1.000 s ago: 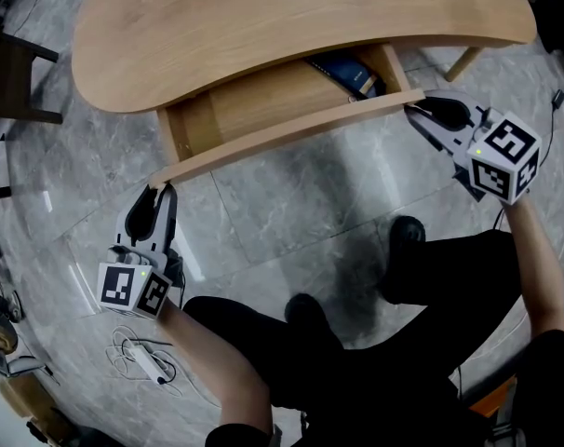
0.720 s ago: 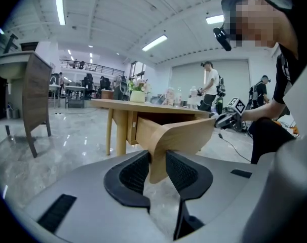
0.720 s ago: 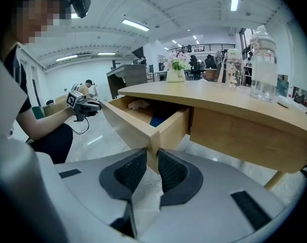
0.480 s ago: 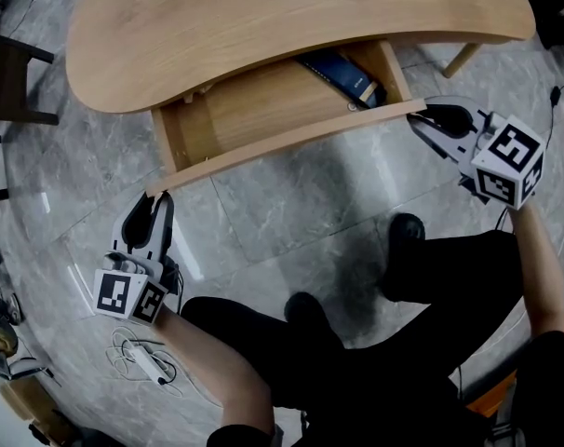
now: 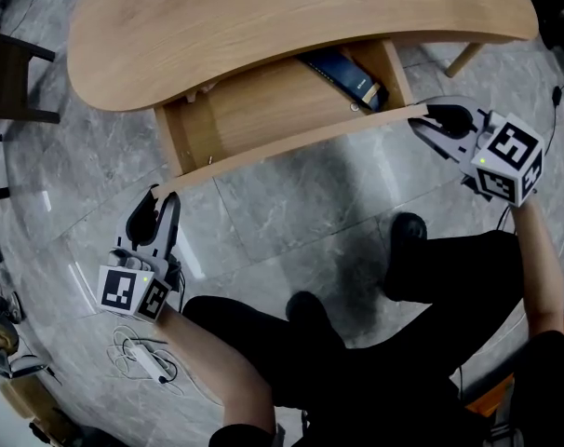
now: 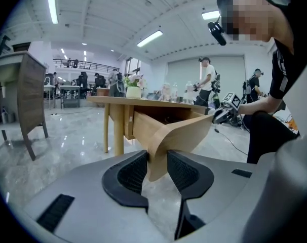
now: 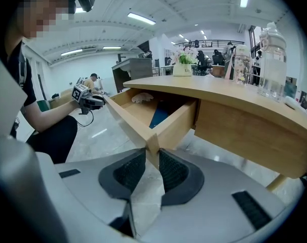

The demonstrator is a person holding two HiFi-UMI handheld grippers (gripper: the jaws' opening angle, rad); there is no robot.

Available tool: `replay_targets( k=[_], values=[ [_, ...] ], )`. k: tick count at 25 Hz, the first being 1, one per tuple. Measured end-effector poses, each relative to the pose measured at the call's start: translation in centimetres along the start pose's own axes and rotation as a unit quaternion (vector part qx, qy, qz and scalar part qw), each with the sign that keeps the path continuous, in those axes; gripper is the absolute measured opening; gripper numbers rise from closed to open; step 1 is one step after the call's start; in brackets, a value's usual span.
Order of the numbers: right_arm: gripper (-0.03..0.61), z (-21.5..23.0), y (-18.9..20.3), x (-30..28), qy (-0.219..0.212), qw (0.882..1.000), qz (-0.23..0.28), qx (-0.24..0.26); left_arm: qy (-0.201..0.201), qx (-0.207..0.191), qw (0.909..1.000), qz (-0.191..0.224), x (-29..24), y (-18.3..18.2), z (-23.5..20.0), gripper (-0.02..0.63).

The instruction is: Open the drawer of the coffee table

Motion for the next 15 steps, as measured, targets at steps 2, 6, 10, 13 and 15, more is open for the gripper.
replay_targets(
  k=[2, 6, 10, 13, 15],
  values=[
    [0.072, 0.1, -0.1, 0.0, -0.001, 1.000, 0.000, 0.001, 0.003, 0.003, 1.0000, 0.008, -0.2, -0.3, 0.0, 0.135],
    [0.077, 0.0, -0.1, 0.0, 0.003, 1.000, 0.002, 0.008, 0.000, -0.014, 0.9999, 0.000, -0.2, 0.2, -0.3, 0.182],
    [0.088, -0.1, -0.2, 0.0, 0.011, 1.000, -0.001, 0.024, 0.019, -0.028, 0.9994, -0.001, -1.0, 0.2, 0.5, 0.267],
    [0.095, -0.2, -0.2, -0.1, 0.019, 0.999, -0.005, 0.042, 0.012, -0.029, 0.9995, 0.002, -1.2, 0.1, 0.4, 0.267],
    [0.098, -0.3, -0.1, -0.2, 0.021, 0.998, -0.006, 0.052, 0.002, -0.030, 0.9995, 0.003, -1.2, -0.2, 0.2, 0.267]
  ],
)
Point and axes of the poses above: the fingertips, and each gripper's own axes: x backward along the fingers, z to its right, y out of its underside, the point moved 3 cm from there along x, backward along the fingers, and after that the axes turned 10 degrees about -x, right-handed, at the moved point
